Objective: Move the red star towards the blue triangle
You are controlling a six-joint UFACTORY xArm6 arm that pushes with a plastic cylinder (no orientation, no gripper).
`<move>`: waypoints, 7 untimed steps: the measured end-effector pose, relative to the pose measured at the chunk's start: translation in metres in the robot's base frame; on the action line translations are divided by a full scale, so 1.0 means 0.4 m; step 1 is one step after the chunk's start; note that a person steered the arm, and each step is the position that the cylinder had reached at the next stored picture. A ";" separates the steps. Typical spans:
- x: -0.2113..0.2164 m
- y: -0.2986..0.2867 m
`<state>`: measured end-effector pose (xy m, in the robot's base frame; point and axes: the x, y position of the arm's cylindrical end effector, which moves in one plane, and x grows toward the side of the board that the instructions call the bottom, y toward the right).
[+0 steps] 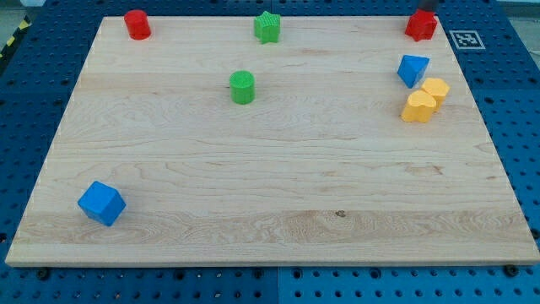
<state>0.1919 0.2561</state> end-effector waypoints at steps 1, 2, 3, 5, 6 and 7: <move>0.036 0.001; 0.050 0.018; 0.068 0.019; 0.108 0.032; 0.128 0.057; 0.145 0.056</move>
